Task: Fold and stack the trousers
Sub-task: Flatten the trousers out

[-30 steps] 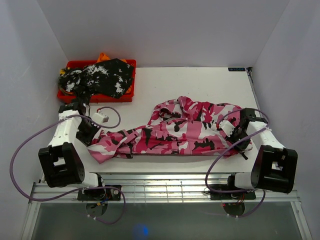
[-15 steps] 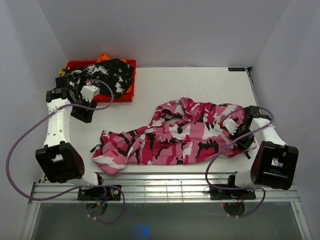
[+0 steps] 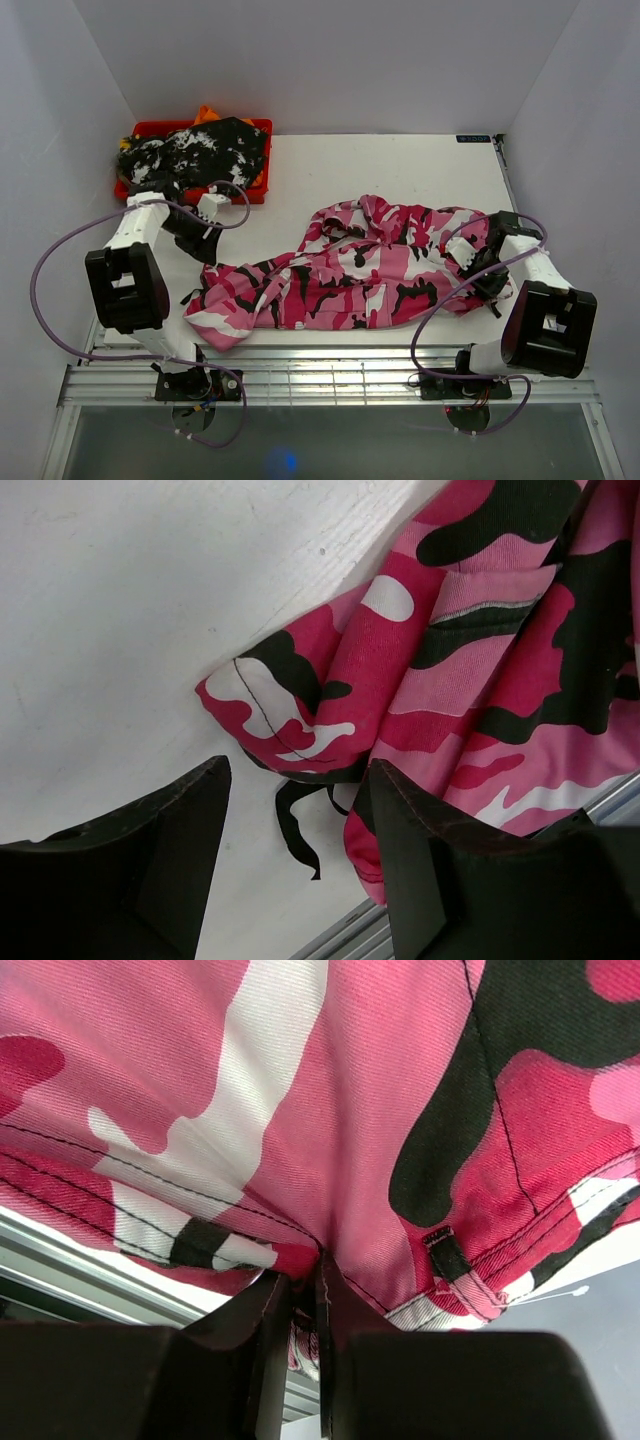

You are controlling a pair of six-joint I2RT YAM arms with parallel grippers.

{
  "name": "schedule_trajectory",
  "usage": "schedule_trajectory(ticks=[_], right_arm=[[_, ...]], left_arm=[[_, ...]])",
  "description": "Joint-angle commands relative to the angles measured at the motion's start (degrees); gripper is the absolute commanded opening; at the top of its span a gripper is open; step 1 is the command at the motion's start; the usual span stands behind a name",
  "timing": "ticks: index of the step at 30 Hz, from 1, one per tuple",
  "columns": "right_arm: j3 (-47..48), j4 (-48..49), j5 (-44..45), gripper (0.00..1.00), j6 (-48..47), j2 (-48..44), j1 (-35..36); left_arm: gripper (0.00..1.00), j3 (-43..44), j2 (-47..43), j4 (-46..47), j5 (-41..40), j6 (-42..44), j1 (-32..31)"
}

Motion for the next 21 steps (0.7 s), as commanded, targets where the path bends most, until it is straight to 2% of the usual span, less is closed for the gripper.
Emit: schedule_trajectory(ticks=[1, 6, 7, 9, 11, 13, 14, 21], right_arm=[[1.4, -1.3, 1.1, 0.15, -4.2, 0.7, -0.3], [0.5, -0.6, 1.9, 0.11, -4.1, 1.3, -0.3], [0.3, -0.4, 2.1, 0.1, -4.2, 1.4, -0.3], [0.1, -0.1, 2.6, 0.1, -4.4, 1.6, -0.4], [-0.4, 0.2, 2.9, 0.09, -5.0, 1.4, -0.7], [-0.7, 0.3, 3.2, 0.08, -5.3, 1.3, -1.2], [-0.9, 0.3, 3.3, 0.08, -5.4, 1.2, -1.5], [-3.0, 0.5, 4.3, 0.08, -8.2, -0.5, -3.8]], left_arm=[[0.68, -2.0, -1.3, 1.6, 2.2, 5.7, -0.8], [0.62, -8.5, -0.6, 6.7, 1.0, 6.4, -2.1], [0.53, -9.3, -0.5, 7.3, 0.8, 6.0, -2.7], [0.44, -10.7, 0.1, 8.8, 0.4, 5.1, -3.2], [0.28, -10.6, 0.3, 9.0, 0.5, 4.5, -3.1], [0.04, -9.5, 0.6, 10.1, -0.8, 2.4, -3.0], [0.0, -8.8, 0.4, 10.3, -1.5, 1.7, -2.6], [0.0, 0.1, -7.0, 20.7, -8.7, -0.9, 3.3]])
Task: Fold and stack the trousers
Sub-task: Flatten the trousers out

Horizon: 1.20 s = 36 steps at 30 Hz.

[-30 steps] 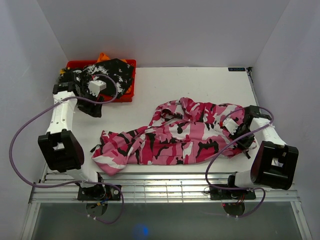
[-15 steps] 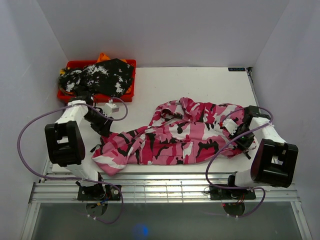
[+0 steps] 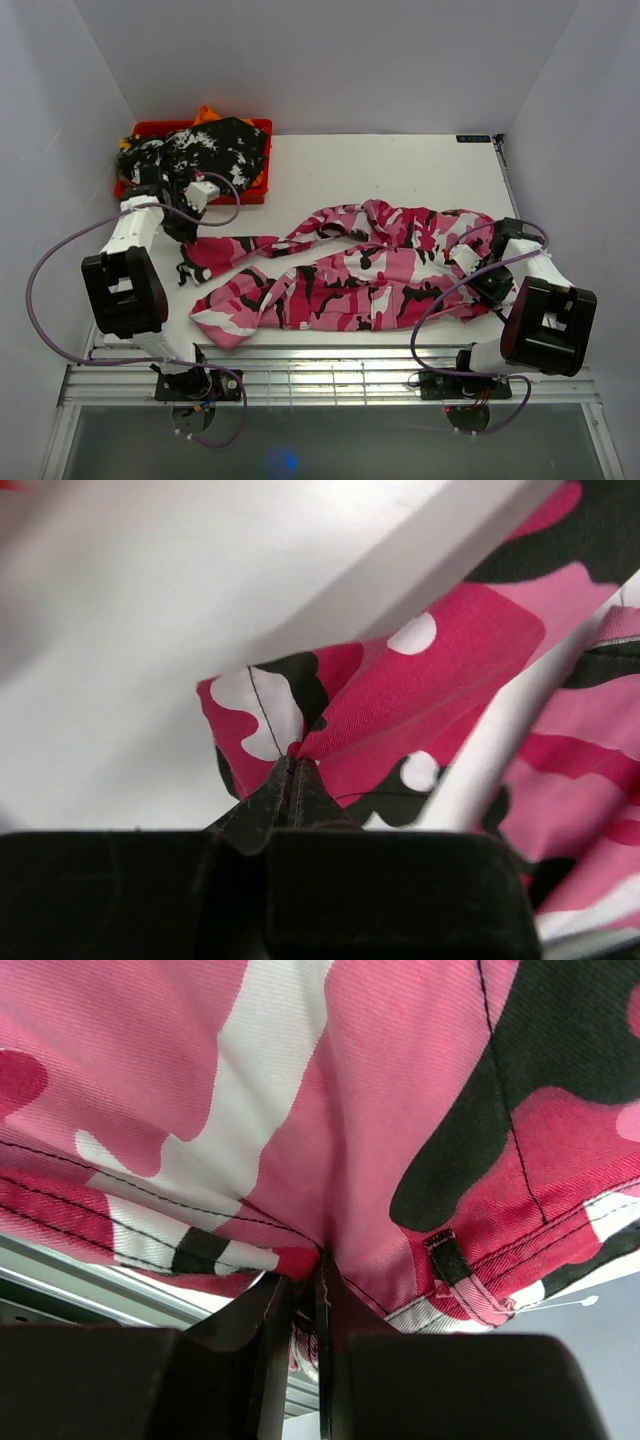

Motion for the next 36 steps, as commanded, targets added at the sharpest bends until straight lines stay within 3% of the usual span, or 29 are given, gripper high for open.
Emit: schedule_trajectory(ticks=[1, 4, 9, 12, 13, 16, 17, 21, 23, 26, 27, 30, 36], right_arm=[[-1.2, -0.8, 2.7, 0.08, -6.4, -2.0, -1.2], [-1.9, -1.0, 2.9, 0.08, -7.1, -2.6, -1.6], [-2.8, -1.5, 2.6, 0.09, -7.7, -3.3, -2.1], [0.2, -6.1, -2.4, 0.34, -8.3, -4.7, -2.3], [1.6, -7.6, -5.2, 0.59, -8.5, -5.2, -2.4], [9.9, -13.8, -13.2, 0.89, -7.4, -5.3, -2.4], [12.4, -17.5, -17.9, 0.91, -6.9, -4.4, -2.4], [23.2, -25.7, -28.6, 0.93, -4.4, -1.1, -2.4], [27.1, -25.3, -31.8, 0.93, -0.8, 1.1, -2.4], [30.1, -18.4, -30.6, 0.91, 11.0, 4.9, -2.4], [30.7, -16.5, -29.5, 0.87, 13.6, 6.0, -2.5], [31.5, -9.4, -24.3, 0.81, 22.6, 10.0, -2.5], [30.6, -0.4, -18.1, 0.8, 30.6, 14.6, -2.9]], left_arm=[[0.0, 6.0, -7.7, 9.8, -5.3, -1.0, 3.1], [0.0, 6.0, -13.1, 16.4, -6.2, -0.7, 3.4], [0.0, -3.8, -25.9, 26.6, -2.4, 4.7, 3.4], [0.0, -13.1, -32.9, 27.4, 1.4, 12.9, 3.5], [0.0, -15.5, -34.4, 27.4, 1.7, 15.1, 3.4], [0.0, -22.6, -36.6, 25.2, 0.7, 20.3, 3.4], [0.0, -23.7, -36.4, 24.6, -1.0, 20.4, 3.5], [0.0, -26.3, -31.8, 24.9, -4.9, 17.5, 3.4], [0.03, -25.5, -30.2, 23.1, -5.6, 15.9, 3.4], [0.21, -25.0, -29.9, 22.3, -5.4, 14.6, 3.5], [0.41, -24.8, -30.2, 22.2, -5.2, 14.0, 3.4], [0.64, -23.0, -31.1, 22.0, -4.1, 10.2, 3.5], [0.77, -15.1, -30.3, 19.0, 1.1, -1.2, 3.8]])
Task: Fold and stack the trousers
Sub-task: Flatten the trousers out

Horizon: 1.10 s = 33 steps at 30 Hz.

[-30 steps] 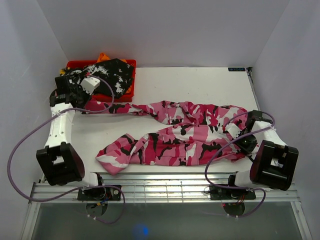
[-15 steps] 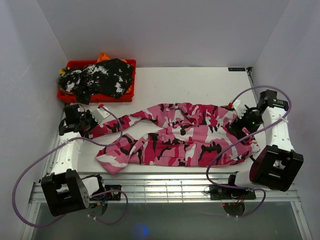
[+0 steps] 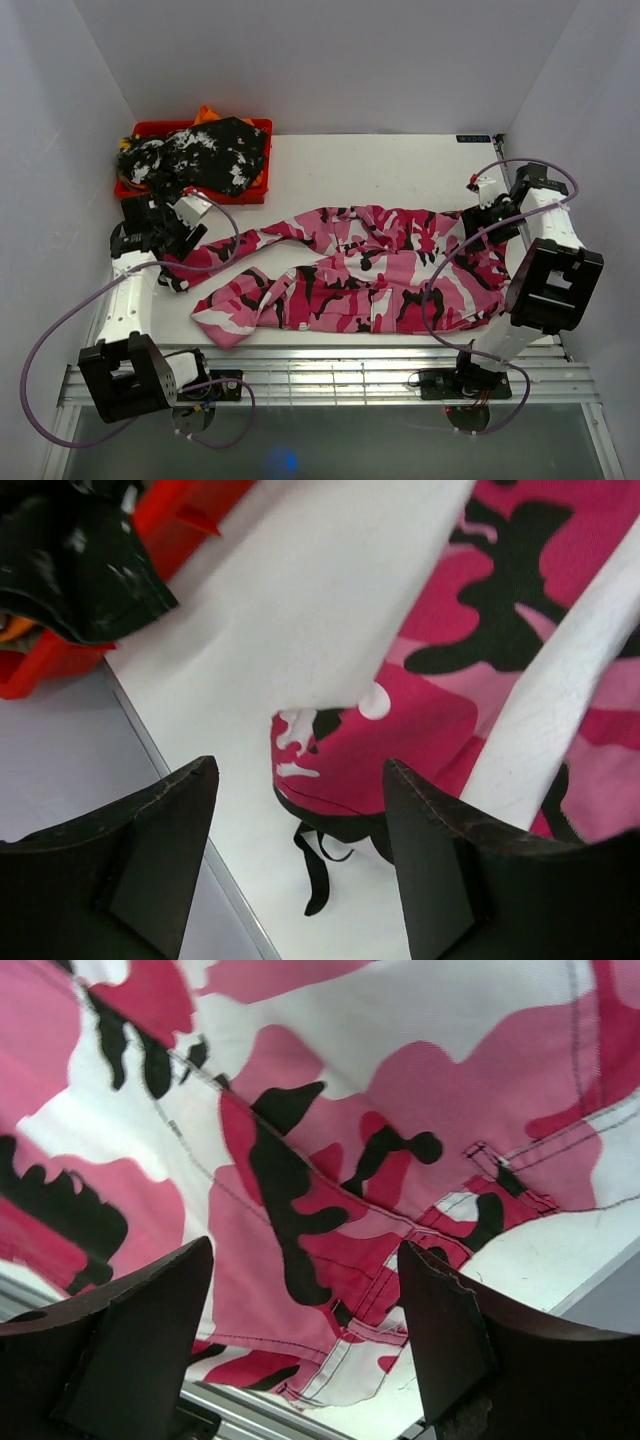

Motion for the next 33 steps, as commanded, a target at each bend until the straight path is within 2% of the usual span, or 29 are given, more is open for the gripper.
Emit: schedule_trajectory(ticks=[1, 5, 12, 15, 20, 23, 24, 26, 27, 28, 30, 31, 33], right_arm=[[1.7, 6.9, 3.4, 0.8, 8.4, 0.9, -0.8], [6.8, 7.3, 2.4, 0.83, 11.2, 4.2, -2.4], [16.0, 6.8, 0.3, 0.95, 13.0, 11.5, -3.0], [18.6, 5.9, 0.2, 0.97, 11.4, 16.3, -3.0], [23.4, -2.3, -5.3, 0.94, 5.2, 25.1, -2.9], [24.7, -7.1, -8.9, 0.82, 1.6, 27.9, -2.8], [23.9, -7.6, -9.7, 0.54, 0.8, 27.7, -2.8], [22.3, -8.0, -12.8, 0.32, -1.7, 24.0, -2.8], [20.6, -8.4, -14.4, 0.13, -2.8, 22.2, -2.8], [19.3, -8.8, -15.8, 0.08, -3.8, 17.4, -2.6], [16.2, -8.4, -17.9, 0.08, -7.8, 11.6, -2.0], [11.3, -7.4, -17.5, 0.08, -9.1, 4.8, -0.6], [4.2, -2.1, -12.6, 0.08, -12.6, -2.7, 1.8]], left_arm=[[0.78, 5.7, -1.3, -1.9, 5.2, -8.9, 0.2], [0.79, 10.1, 0.5, -5.5, 9.7, -11.3, 0.2], [0.8, 14.2, 4.4, -8.2, 12.9, -12.2, 0.2], [0.8, 15.3, 5.8, -8.5, 13.2, -13.0, 0.2], [0.8, 17.4, 7.5, -8.7, 12.8, -14.2, 0.2], [0.8, 18.2, 7.7, -9.3, 12.9, -15.1, 0.2], [0.8, 18.2, 7.5, -9.2, 12.8, -15.3, 0.3], [0.8, 17.9, 6.8, -9.4, 12.6, -15.3, 0.2], [0.8, 17.2, 6.0, -9.3, 12.4, -15.4, 0.3], [0.8, 16.6, 5.5, -9.1, 12.4, -15.2, 0.2], [0.8, 14.8, 4.6, -8.6, 12.0, -15.3, 0.3], [0.8, 14.2, 3.8, -8.0, 11.8, -15.7, 0.2], [0.81, 13.3, 3.2, -7.6, 11.8, -15.9, 0.2]])
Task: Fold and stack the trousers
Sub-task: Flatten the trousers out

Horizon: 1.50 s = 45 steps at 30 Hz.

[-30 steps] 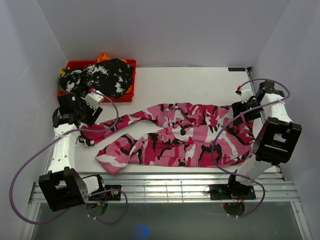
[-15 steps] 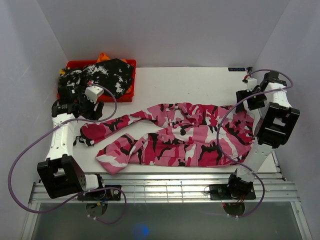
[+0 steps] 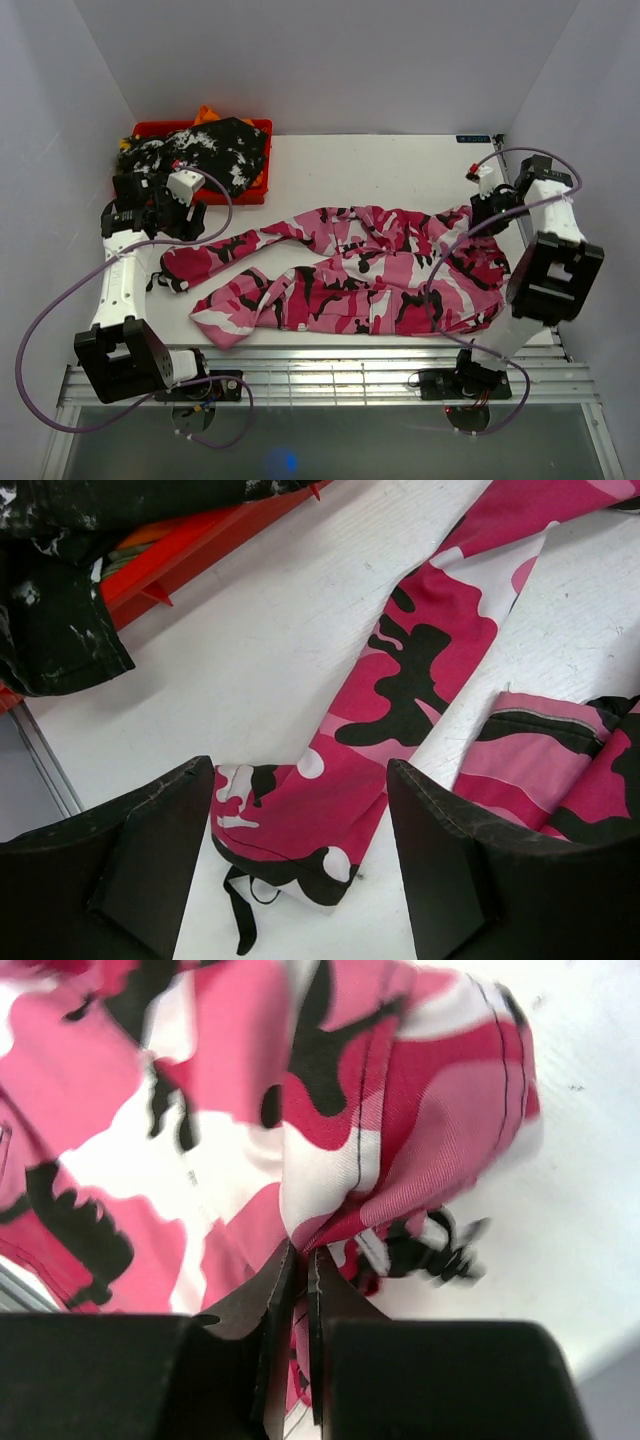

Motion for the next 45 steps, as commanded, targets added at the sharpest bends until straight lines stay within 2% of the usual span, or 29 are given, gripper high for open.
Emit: schedule_trajectory(ticks=[1, 2, 4, 5, 6, 7, 8, 9, 10, 11, 13, 15, 18, 19, 22, 24, 30, 34, 35, 38, 40, 41, 42, 45], right_arm=[[-10.4, 3.2, 0.9, 0.08, -10.8, -21.1, 6.4], [-19.7, 5.9, 6.2, 0.08, -12.6, -25.2, 8.1], [-28.8, 12.8, 11.1, 0.08, -17.7, -35.9, 13.2], [-36.7, 14.1, 15.1, 0.08, -19.2, -39.2, 15.0], [-39.8, 14.9, 16.5, 0.16, -20.3, -41.9, 16.5], [-42.3, 13.3, 17.7, 0.24, -22.6, -47.0, 18.6], [-43.9, 11.2, 17.4, 0.38, -23.9, -49.2, 20.4], [-45.1, 8.7, 16.6, 0.73, -25.2, -50.9, 20.8], [-44.9, 5.4, 15.2, 0.83, -25.8, -54.1, 20.8], [-43.5, 3.9, 14.9, 0.89, -26.0, -55.2, 20.8], [-40.6, 1.8, 13.5, 0.9, -24.9, -55.6, 20.7], [-34.4, 0.8, 12.1, 0.9, -19.6, -53.9, 20.4], [-24.8, -0.6, 7.7, 0.9, -10.8, -46.6, 18.8], [-22.6, -0.6, 6.0, 0.9, -8.1, -42.0, 16.4], [-16.6, -2.3, 4.8, 0.9, 1.4, -33.8, 14.4], [-15.7, -2.2, 5.4, 0.91, 7.3, -29.9, 13.4], [-16.1, -2.8, 2.9, 0.92, 13.2, -23.6, 11.7], [-16.7, -2.4, 0.7, 0.91, 11.1, -21.2, 11.6], [-16.7, -3.4, 0.1, 0.89, 8.1, -20.6, 11.5], [-15.4, -7.8, -2.0, 0.8, 2.1, -17.8, 11.5], [-12.8, -9.8, -2.6, 0.66, -1.6, -15.3, 11.5], [-11.4, -12.4, -2.5, 0.49, -3.2, -14.4, 11.5], [-8.0, -13.7, -2.1, 0.37, -3.7, -12.6, 11.5], [-1.6, -16.9, 1.5, 0.08, -5.4, -11.6, 11.4]], left_arm=[[0.81, -2.1, -3.7, 1.1, 0.6, -1.5, 0.2], [0.81, -2.5, -3.7, 1.3, 0.6, -1.8, 0.2], [0.8, -3.0, -3.8, 1.9, 0.3, -2.0, 0.3], [0.81, -3.1, -3.8, 2.0, 0.2, -2.3, 0.3], [0.8, -3.1, -3.7, 2.0, 0.2, -2.4, 0.3], [0.8, -3.0, -3.6, 2.0, 0.3, -2.5, 0.2], [0.8, -3.0, -3.5, 2.0, 0.2, -2.5, 0.3], [0.81, -3.0, -3.5, 2.0, 0.3, -2.4, 0.3], [0.8, -3.0, -3.4, 2.0, 0.2, -2.5, 0.3], [0.8, -2.9, -3.3, 2.1, 0.4, -2.5, 0.2], [0.8, -2.9, -3.1, 2.1, 0.6, -2.5, 0.3], [0.8, -2.6, -2.6, 1.9, 1.1, -3.1, 0.3], [0.81, -2.0, -2.3, 1.9, 1.9, -4.0, 0.2], [0.8, -2.0, -2.2, 1.9, 1.9, -4.1, 0.2], [0.8, -2.0, -2.5, 1.9, 1.7, -4.3, 0.3], [0.8, -2.1, -2.6, 1.8, 1.2, -4.1, 0.3], [0.8, -3.2, -2.5, 1.9, 1.3, -4.3, 0.2], [0.8, -4.0, -1.9, 2.1, 1.8, -4.5, 0.3], [0.8, -4.1, -1.8, 2.1, 1.6, -4.5, 0.3], [0.8, -4.5, -0.6, 1.8, 0.9, -4.1, 0.3], [0.8, -4.5, 0.2, 1.9, 0.7, -4.3, 0.3], [0.79, -4.4, 0.4, 2.0, 0.8, -4.7, 0.3], [0.79, -4.3, 0.9, 2.1, 0.7, -5.3, 0.4], [0.78, -4.2, 1.2, 1.9, 0.8, -5.7, 0.5]])
